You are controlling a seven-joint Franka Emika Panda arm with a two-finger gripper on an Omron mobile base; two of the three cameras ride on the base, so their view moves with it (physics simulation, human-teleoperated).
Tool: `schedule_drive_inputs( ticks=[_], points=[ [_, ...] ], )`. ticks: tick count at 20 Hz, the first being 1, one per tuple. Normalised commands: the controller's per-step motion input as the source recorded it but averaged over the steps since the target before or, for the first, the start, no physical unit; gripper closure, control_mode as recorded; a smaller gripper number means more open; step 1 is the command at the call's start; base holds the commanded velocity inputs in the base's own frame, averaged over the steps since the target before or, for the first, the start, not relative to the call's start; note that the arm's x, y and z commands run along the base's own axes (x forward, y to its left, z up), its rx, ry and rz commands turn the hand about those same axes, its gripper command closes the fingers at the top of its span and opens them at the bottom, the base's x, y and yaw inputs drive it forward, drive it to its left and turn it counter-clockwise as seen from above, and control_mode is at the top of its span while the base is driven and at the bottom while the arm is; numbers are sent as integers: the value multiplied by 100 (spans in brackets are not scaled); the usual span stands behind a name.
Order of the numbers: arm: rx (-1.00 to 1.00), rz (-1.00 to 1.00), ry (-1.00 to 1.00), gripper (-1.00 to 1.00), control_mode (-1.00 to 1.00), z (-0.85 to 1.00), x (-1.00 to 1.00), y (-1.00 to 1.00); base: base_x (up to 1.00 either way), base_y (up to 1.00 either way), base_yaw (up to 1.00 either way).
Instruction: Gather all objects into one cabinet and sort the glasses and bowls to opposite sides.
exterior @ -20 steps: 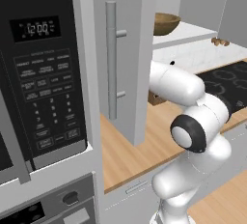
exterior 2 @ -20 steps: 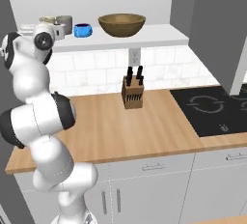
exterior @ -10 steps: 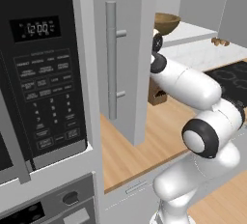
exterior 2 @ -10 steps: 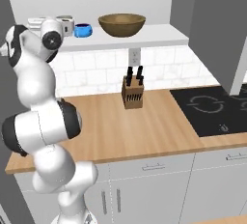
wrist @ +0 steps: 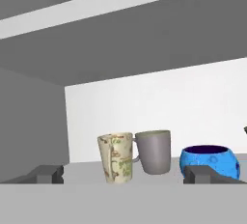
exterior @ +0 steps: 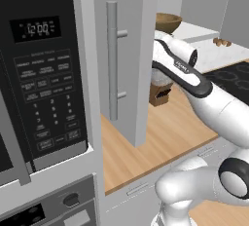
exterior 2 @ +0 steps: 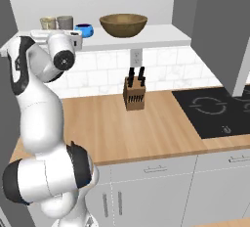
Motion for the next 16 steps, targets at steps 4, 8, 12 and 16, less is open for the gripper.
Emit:
schedule_drive_inputs(
  ticks=[4, 8, 12, 16],
  points=[
    [8, 5, 0, -100, -100, 0, -100, -61, 0, 0, 0],
    [7, 5, 0, -100, -100, 0, -100, -57, 0, 0, 0],
    [3, 6, 0, -100, -100, -2, -100, -49, 0, 0, 0],
    [0, 4, 1, -100, -100, -22, -100, -29, 0, 0, 0]
  ],
)
